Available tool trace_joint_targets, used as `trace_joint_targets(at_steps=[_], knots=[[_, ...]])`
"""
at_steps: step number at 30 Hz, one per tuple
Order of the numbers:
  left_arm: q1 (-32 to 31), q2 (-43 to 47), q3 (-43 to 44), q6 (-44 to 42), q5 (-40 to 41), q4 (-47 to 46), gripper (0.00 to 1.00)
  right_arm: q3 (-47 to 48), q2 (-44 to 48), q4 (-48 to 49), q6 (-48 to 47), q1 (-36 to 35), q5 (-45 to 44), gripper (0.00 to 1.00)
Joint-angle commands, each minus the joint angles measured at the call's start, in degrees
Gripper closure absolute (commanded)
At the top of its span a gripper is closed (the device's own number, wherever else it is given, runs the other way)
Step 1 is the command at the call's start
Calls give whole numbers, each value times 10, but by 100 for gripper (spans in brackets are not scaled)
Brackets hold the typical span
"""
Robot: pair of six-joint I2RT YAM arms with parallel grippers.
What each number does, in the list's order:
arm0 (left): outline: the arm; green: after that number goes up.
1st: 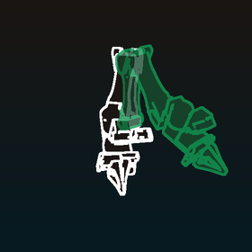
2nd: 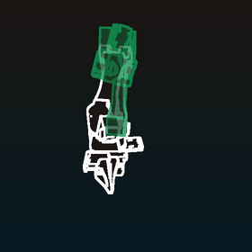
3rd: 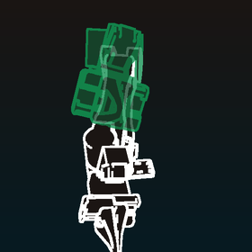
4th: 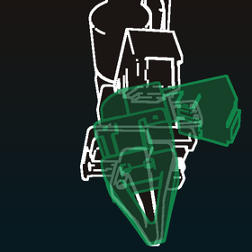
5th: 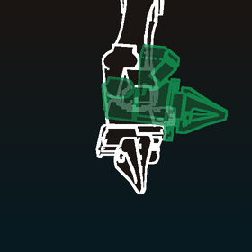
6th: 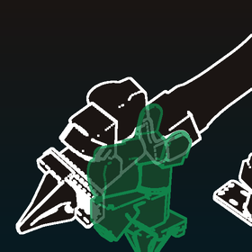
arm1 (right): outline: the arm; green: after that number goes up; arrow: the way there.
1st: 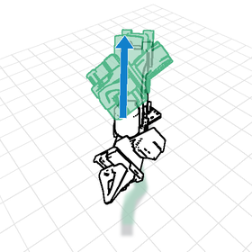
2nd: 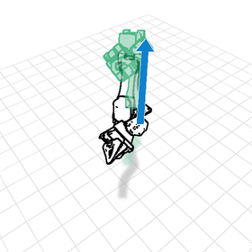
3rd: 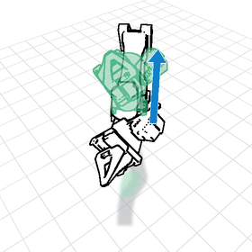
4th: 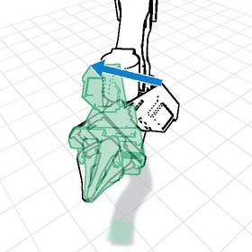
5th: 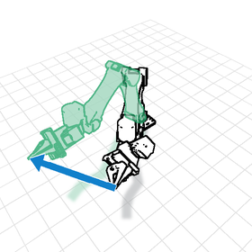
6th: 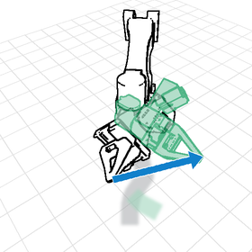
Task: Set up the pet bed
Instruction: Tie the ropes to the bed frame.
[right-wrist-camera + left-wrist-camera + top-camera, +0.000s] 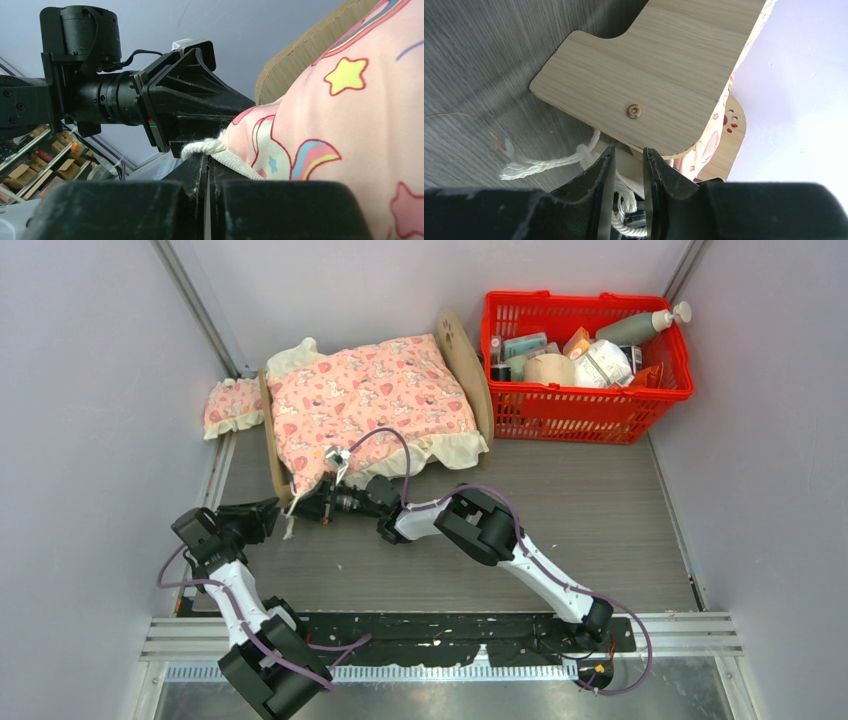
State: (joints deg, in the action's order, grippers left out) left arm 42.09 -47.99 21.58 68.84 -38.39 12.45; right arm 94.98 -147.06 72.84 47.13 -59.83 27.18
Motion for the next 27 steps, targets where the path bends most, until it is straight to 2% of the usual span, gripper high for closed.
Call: trace_joint_targets(at_steps=[1,15,19,24,27], knots=[[4,8,0,9,-34,-37,71,4,-1,36,2,2,7,95],[2,8,-17,9,-62,-38,70,3,-1,36,2,3,5,95],[1,15,-17,9,-64,-38,79,1,-2,36,2,3,6,95],[-1,17,-25,18,-64,-42,80,2,-4,37,3,2,7,95],[-2,16,-26,23,-69,-49,91,1,-4,38,3,2,7,95]])
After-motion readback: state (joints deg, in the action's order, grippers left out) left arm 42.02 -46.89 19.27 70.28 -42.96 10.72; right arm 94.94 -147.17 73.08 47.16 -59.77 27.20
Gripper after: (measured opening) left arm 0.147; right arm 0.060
